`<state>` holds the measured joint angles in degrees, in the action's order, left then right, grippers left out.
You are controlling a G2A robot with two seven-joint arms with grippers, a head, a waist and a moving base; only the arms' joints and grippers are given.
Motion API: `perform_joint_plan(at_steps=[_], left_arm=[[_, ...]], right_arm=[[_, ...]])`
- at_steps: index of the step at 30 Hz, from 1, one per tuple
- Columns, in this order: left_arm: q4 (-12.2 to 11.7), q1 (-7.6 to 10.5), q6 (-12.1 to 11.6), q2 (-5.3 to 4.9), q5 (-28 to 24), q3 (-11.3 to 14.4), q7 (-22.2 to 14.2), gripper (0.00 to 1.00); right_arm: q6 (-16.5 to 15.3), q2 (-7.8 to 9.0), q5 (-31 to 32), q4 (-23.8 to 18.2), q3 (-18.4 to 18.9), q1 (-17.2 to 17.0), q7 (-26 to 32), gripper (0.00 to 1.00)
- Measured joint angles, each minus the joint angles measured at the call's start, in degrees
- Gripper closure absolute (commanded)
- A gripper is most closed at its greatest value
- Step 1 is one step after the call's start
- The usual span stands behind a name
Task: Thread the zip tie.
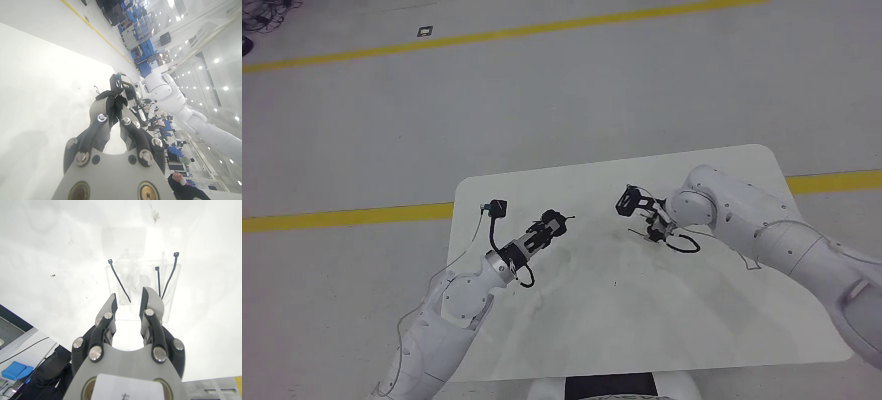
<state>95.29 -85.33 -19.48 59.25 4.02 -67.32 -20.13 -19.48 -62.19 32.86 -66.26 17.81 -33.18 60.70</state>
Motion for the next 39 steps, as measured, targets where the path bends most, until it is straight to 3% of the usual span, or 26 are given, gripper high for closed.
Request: perform_joint_plan(at_steps=[26, 37, 39], left_arm=[[0.0, 0.0, 0.0, 0.0, 0.0, 0.0, 0.0, 1.0], [0.0, 0.0, 0.0, 0.0, 0.0, 0.0, 0.0, 1.0], [0.0, 0.0, 0.0, 0.0, 0.0, 0.0, 0.0, 1.0]], right_arm=[[0.0, -4.31, -3.1, 4.8, -7.2, 3.3, -2.1, 0.78], [0.0, -5.68, -4.1, 7.1, -8.1, 3.7, -1.9, 1.0], [0.0, -5.87, -4.1, 7.4, -8.1, 3.8, -1.8, 1.0]])
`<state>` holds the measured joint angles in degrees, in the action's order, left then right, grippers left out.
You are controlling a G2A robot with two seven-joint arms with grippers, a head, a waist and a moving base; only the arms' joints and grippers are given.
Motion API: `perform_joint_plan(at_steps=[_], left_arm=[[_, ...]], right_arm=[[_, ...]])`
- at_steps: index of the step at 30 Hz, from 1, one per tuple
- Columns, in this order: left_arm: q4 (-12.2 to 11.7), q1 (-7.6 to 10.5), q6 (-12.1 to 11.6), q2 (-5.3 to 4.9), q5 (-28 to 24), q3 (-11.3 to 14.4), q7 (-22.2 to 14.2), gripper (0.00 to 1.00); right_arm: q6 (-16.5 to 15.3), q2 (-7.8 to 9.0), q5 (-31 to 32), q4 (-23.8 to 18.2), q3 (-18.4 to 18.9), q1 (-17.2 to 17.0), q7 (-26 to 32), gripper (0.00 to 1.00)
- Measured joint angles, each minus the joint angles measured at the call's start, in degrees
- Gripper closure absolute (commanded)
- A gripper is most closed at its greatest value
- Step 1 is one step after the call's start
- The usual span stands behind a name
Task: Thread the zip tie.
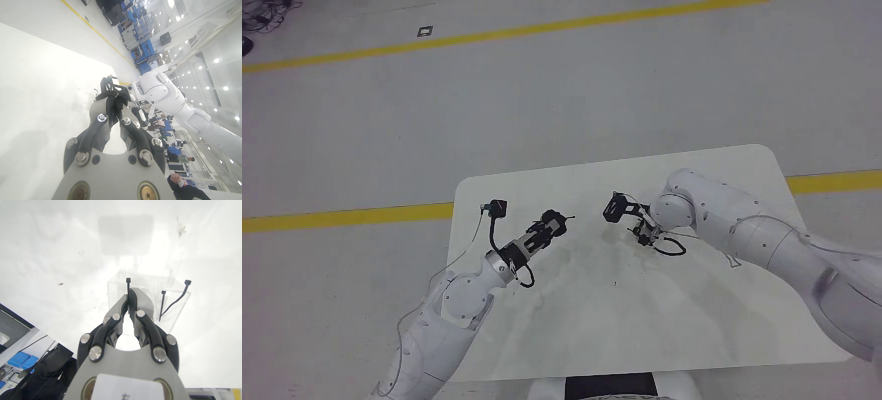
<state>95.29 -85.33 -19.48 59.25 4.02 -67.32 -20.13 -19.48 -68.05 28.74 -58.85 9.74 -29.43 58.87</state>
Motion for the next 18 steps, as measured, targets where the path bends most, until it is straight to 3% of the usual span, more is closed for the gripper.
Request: perform_joint_plan(at_steps=[11, 18], left_arm=[[0.0, 0.0, 0.0, 0.0, 0.0, 0.0, 0.0, 1.0], [0.0, 0.0, 0.0, 0.0, 0.0, 0.0, 0.0, 1.0]], right_arm=[[0.0, 0.15, -1.2, 0.7, 0.1, 0.5, -1.5, 1.0], [0.0, 2.51, -3.4, -1.6, 1.8, 0.9, -3.6, 1.0]])
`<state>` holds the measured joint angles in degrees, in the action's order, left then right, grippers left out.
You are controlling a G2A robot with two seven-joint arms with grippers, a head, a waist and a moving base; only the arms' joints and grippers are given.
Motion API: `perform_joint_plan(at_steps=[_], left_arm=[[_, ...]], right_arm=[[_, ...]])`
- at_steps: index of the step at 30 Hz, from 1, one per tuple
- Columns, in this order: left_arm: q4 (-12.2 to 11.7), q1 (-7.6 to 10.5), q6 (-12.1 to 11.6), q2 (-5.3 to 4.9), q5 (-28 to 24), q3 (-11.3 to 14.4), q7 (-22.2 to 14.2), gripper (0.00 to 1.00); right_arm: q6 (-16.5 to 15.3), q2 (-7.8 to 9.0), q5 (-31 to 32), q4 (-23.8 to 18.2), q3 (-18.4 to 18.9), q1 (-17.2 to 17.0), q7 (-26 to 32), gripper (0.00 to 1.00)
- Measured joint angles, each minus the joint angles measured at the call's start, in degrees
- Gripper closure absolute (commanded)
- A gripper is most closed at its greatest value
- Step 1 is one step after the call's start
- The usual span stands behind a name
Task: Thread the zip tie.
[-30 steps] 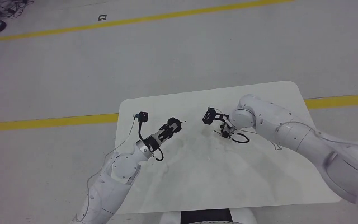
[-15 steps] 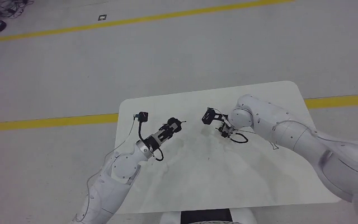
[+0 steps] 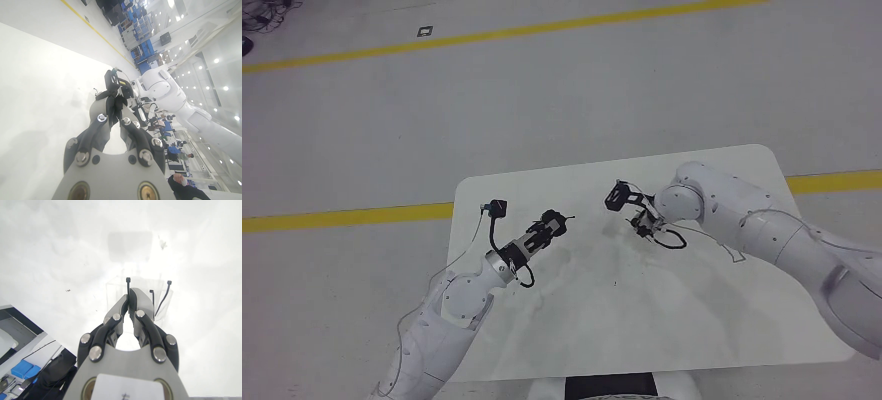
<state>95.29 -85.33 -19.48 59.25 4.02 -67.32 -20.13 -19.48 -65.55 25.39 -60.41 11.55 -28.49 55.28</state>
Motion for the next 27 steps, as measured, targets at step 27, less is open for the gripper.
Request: perform_joint_plan(at_steps=[27], left_arm=[[0.0, 0.0, 0.0, 0.0, 0.0, 0.0, 0.0, 1.0]], right_arm=[[0.0, 17.55, -23.0, -25.7, 14.3, -8.7, -4.6, 1.0]])
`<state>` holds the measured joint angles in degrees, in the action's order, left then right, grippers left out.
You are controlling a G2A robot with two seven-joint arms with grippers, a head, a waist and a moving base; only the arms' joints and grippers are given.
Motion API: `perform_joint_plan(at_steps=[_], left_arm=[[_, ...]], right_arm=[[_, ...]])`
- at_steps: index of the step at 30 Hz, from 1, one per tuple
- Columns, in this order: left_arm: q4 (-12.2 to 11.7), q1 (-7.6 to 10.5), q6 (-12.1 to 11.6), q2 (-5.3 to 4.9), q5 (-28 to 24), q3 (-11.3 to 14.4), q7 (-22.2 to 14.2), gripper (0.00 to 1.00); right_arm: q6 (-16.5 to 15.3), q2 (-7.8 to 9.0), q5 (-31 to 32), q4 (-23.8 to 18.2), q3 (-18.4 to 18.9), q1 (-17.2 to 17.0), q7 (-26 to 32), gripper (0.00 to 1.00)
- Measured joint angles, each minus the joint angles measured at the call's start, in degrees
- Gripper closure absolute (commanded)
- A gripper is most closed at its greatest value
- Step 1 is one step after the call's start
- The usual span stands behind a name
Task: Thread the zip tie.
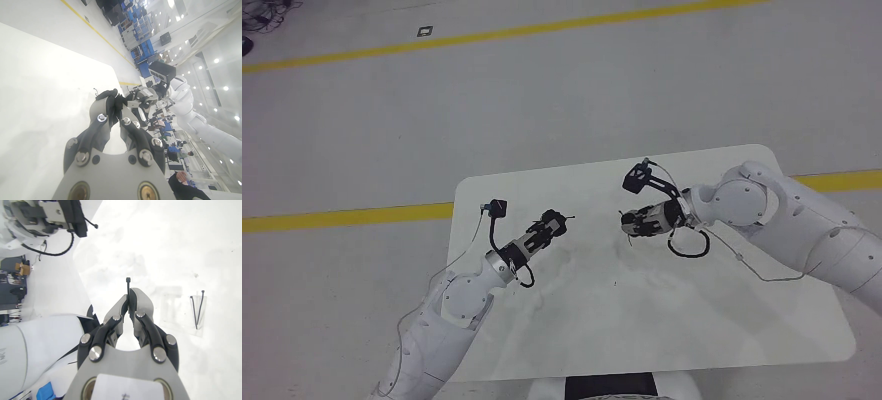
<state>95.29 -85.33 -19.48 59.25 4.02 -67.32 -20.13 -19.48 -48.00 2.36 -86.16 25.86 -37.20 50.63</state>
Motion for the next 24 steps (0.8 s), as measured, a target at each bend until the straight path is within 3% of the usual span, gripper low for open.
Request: perform_joint_plan(at_steps=[14, 24], left_arm=[[0.0, 0.0, 0.0, 0.0, 0.0, 0.0, 0.0, 1.0], [-0.1, 0.08, 0.0, 0.22, -0.7, 0.7, 0.9, 1.0]], right_arm=[[0.0, 0.02, 0.4, -0.1, 0.4, -0.2, -0.6, 1.0], [0.0, 2.05, 5.4, -6.4, 6.9, -6.2, -14.5, 1.0]])
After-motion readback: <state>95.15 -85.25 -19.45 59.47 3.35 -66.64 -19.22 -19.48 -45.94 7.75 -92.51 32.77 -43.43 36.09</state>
